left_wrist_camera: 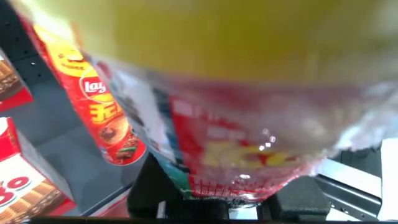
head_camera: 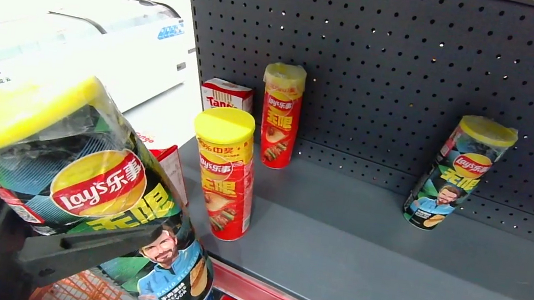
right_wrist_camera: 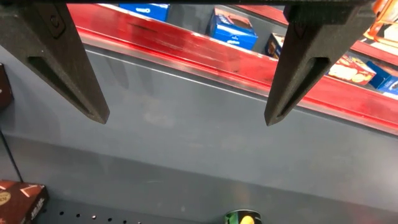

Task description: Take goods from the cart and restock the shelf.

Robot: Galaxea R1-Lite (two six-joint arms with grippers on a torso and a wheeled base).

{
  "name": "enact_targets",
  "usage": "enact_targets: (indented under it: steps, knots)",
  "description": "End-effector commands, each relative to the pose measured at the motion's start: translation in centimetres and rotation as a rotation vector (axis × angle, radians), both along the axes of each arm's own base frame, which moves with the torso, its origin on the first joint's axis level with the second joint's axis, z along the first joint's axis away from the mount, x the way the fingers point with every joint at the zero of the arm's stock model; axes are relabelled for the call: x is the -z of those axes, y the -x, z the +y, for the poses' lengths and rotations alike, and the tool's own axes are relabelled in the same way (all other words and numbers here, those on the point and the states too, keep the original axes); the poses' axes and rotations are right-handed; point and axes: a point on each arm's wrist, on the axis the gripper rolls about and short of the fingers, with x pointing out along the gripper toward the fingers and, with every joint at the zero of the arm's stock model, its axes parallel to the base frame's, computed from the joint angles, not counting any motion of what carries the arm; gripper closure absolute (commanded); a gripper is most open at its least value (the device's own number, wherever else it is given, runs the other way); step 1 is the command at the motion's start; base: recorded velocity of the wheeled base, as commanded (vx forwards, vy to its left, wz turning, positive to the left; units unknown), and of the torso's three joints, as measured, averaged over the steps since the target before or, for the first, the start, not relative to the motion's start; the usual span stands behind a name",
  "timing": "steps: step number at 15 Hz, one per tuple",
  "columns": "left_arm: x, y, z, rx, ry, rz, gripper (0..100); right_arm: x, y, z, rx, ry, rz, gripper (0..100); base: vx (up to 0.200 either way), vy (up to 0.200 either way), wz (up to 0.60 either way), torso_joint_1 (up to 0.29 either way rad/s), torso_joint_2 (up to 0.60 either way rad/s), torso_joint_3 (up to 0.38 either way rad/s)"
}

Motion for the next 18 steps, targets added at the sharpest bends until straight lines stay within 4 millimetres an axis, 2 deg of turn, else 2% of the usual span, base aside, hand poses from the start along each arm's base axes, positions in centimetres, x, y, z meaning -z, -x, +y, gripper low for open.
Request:
enact_targets:
  steps: [1, 2, 11, 18]
  knots:
    - [0.0, 0.0, 0.0, -0.001, 0.0, 0.001, 100, 0.0, 0.0, 0.0, 0.0, 0.001, 0.001, 0, 0.0, 0.0, 0.0, 0.0, 0.0, 0.0]
    - [0.0, 0.0, 0.0, -0.001, 0.0, 0.0, 100, 0.0, 0.0, 0.0, 0.0, 0.001, 0.001, 0, 0.0, 0.0, 0.0, 0.0, 0.0, 0.0]
    - [0.3, 0.5, 0.3, -0.006, 0.0, 0.0, 100, 0.0, 0.0, 0.0, 0.0, 0.001, 0.001, 0, 0.0, 0.0, -0.6, 0.003, 0.0, 0.002]
    - [0.7, 1.0, 0.6, -0.012, 0.0, 0.002, 100, 0.0, 0.0, 0.0, 0.0, 0.001, 0.001, 0, 0.0, 0.0, 0.0, 0.0, 0.0, 0.0]
